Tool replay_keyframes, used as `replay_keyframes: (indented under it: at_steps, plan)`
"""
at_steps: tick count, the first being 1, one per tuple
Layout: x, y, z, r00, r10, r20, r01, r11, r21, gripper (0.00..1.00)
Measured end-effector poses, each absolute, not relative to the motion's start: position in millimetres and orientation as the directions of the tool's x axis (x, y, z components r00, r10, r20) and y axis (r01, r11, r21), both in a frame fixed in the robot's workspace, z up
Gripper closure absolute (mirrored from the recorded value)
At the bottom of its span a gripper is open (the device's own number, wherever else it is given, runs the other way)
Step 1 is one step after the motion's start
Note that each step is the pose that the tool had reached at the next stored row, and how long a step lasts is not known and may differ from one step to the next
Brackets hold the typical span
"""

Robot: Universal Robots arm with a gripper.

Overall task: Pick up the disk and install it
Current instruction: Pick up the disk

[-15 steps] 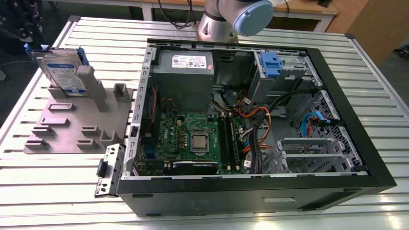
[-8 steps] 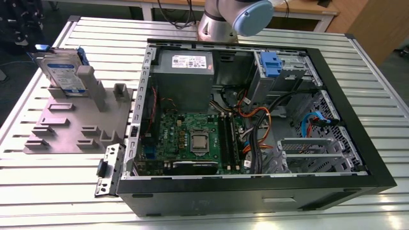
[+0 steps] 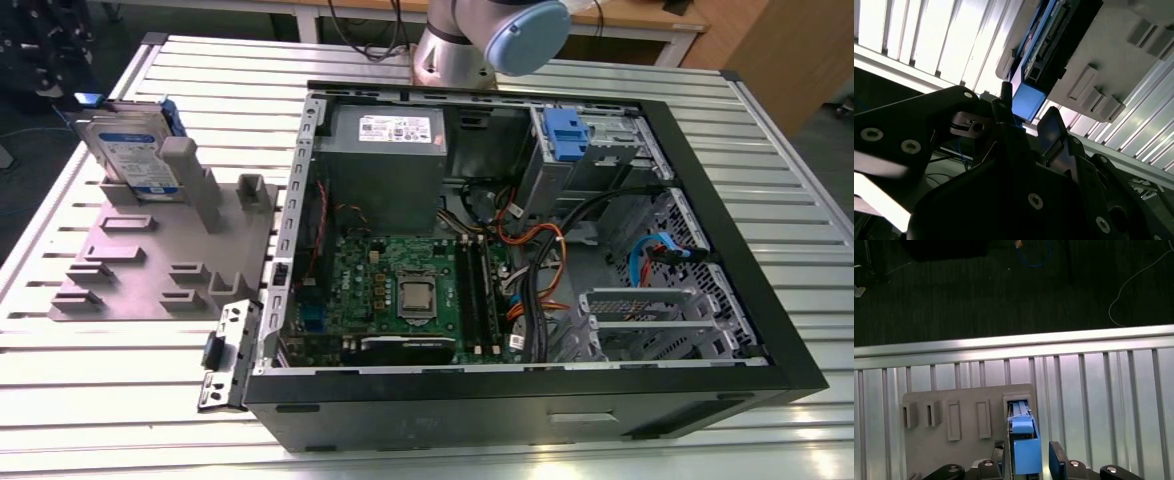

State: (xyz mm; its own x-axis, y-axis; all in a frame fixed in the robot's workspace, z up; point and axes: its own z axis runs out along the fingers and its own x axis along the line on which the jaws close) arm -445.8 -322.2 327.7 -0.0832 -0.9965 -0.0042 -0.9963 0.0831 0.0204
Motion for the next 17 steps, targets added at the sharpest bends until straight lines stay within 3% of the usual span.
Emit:
replay_keyframes:
  at_steps: [17]
  plan:
    - [-450,-322,311,-0.048,-0.999,-0.006,-0.999,0.048,0.001,0.53]
